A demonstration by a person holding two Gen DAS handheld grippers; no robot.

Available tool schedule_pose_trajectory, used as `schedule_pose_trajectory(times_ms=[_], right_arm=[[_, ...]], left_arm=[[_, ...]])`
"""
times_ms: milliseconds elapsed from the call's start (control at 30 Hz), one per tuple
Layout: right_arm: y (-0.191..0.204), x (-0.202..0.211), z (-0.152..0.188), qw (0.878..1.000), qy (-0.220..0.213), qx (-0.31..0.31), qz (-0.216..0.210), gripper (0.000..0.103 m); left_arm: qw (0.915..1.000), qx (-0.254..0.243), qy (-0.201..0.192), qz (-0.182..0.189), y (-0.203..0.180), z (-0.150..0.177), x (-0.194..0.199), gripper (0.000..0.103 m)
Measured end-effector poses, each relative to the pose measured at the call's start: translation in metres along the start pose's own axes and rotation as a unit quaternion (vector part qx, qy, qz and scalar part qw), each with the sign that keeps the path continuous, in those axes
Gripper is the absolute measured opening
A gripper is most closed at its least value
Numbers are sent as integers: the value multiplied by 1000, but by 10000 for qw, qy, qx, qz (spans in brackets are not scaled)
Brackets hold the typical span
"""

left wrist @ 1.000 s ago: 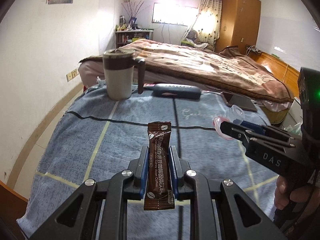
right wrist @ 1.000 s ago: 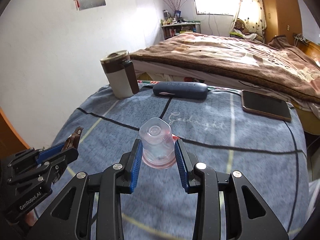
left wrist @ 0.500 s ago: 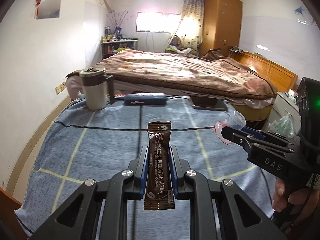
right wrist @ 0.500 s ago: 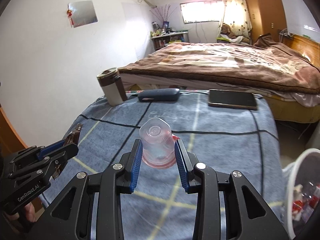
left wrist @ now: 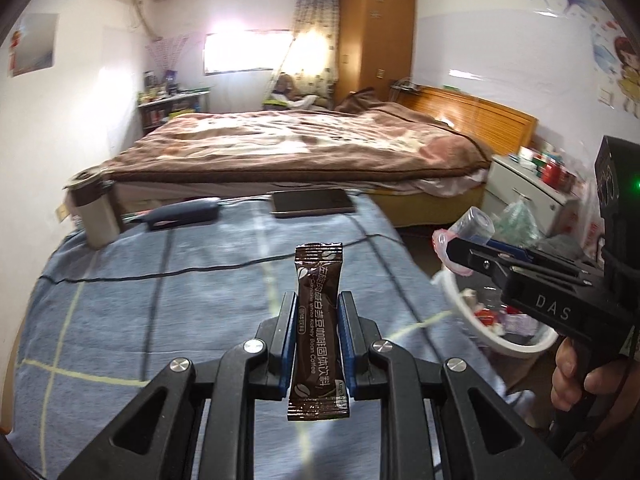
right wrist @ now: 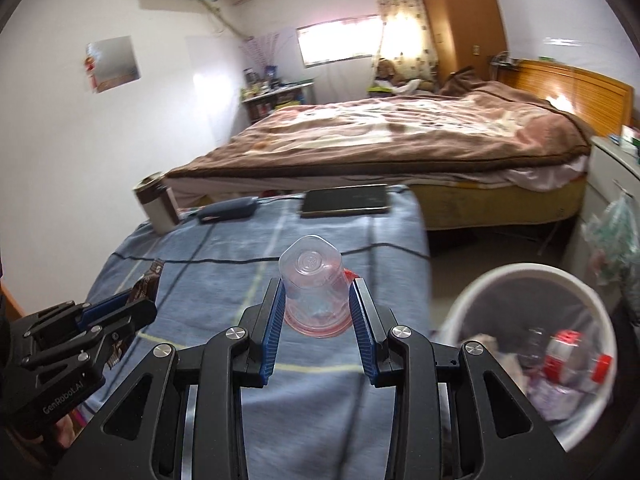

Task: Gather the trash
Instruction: 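Carry the wrapper and cup over the wastebasket and open both tools to drop them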

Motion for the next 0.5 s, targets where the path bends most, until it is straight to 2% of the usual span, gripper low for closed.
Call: schedule_pose_trajectory(times_ms=[500], right_arm=[[-97, 38, 7, 9950, -95, -329, 942, 36]], left_arm=[[9946, -391, 241, 929, -121, 2, -40, 21]])
Point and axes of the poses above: each gripper's, at about its wrist camera, not at the fingertips, and x roughly against the way its jaws point, y to its left, z to its underside, the point moved 4 cm from there along -x, roughly the way its jaws point, and after that the axes turned 9 degrees about -y, right-handed, at the moved point
